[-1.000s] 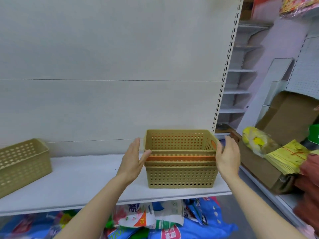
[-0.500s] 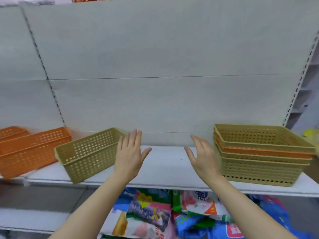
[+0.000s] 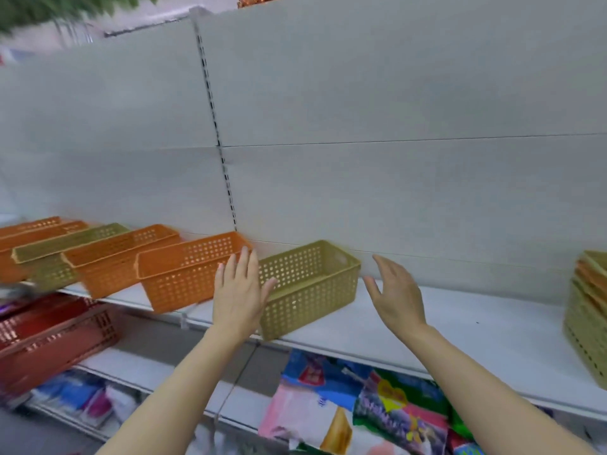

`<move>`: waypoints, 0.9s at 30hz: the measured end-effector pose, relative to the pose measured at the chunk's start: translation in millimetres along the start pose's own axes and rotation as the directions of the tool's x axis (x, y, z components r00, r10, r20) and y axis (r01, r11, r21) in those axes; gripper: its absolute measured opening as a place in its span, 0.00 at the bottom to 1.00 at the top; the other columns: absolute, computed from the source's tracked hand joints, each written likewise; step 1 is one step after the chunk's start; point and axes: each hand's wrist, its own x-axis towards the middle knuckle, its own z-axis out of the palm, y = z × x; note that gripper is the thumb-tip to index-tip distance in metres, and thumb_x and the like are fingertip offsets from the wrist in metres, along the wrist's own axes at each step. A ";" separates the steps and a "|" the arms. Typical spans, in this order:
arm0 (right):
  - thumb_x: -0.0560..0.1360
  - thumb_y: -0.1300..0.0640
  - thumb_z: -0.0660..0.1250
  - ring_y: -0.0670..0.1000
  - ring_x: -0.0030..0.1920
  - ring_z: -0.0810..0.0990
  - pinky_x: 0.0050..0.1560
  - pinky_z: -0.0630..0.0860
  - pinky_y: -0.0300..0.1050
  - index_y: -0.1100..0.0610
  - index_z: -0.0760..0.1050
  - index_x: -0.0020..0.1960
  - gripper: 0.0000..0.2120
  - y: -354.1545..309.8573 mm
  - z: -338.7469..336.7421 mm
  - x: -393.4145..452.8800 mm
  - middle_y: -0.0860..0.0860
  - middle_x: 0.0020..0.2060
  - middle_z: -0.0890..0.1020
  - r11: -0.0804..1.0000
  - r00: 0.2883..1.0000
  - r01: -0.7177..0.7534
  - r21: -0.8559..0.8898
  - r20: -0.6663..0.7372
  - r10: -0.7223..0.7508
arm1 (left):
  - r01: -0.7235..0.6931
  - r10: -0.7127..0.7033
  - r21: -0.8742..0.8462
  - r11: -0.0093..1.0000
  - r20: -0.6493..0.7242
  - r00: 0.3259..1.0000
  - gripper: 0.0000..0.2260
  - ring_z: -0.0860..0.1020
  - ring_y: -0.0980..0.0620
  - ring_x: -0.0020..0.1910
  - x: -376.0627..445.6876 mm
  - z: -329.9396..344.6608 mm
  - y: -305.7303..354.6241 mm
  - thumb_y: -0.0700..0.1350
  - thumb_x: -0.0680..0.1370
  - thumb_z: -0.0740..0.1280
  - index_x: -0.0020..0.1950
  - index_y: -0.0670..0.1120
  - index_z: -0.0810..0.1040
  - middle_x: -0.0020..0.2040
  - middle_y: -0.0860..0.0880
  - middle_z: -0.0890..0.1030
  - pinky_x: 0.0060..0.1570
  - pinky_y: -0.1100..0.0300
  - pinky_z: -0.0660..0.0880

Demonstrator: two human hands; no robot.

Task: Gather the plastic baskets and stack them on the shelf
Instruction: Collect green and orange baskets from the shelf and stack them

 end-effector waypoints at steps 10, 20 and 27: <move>0.80 0.55 0.62 0.60 0.62 0.74 0.58 0.71 0.52 0.60 0.72 0.68 0.18 -2.0 68.9 50.1 0.59 0.61 0.79 0.998 0.998 -0.049 -0.049 0.041 0.051 | 0.367 -0.366 0.007 0.930 0.069 0.928 0.29 0.67 0.33 0.73 23.8 27.7 -144.9 0.57 0.84 0.58 0.78 0.38 0.67 0.78 0.36 0.65 0.69 0.40 0.66; 0.80 0.49 0.62 0.60 0.68 0.71 0.64 0.68 0.54 0.57 0.61 0.76 0.27 23.5 106.7 100.9 0.58 0.70 0.72 0.941 0.934 -0.339 -0.012 0.120 0.338 | 0.717 -0.645 -0.188 0.671 0.329 0.690 0.24 0.73 0.29 0.65 99.4 75.2 -273.0 0.50 0.85 0.58 0.76 0.37 0.61 0.69 0.30 0.72 0.62 0.40 0.72; 0.80 0.57 0.59 0.57 0.52 0.80 0.43 0.83 0.57 0.51 0.77 0.66 0.17 18.2 105.4 106.0 0.53 0.55 0.81 0.767 0.830 -0.558 0.316 0.235 0.506 | 0.698 -0.617 -0.232 0.678 0.337 0.711 0.19 0.76 0.26 0.59 106.1 99.8 -293.1 0.41 0.82 0.60 0.73 0.41 0.69 0.62 0.28 0.78 0.56 0.43 0.72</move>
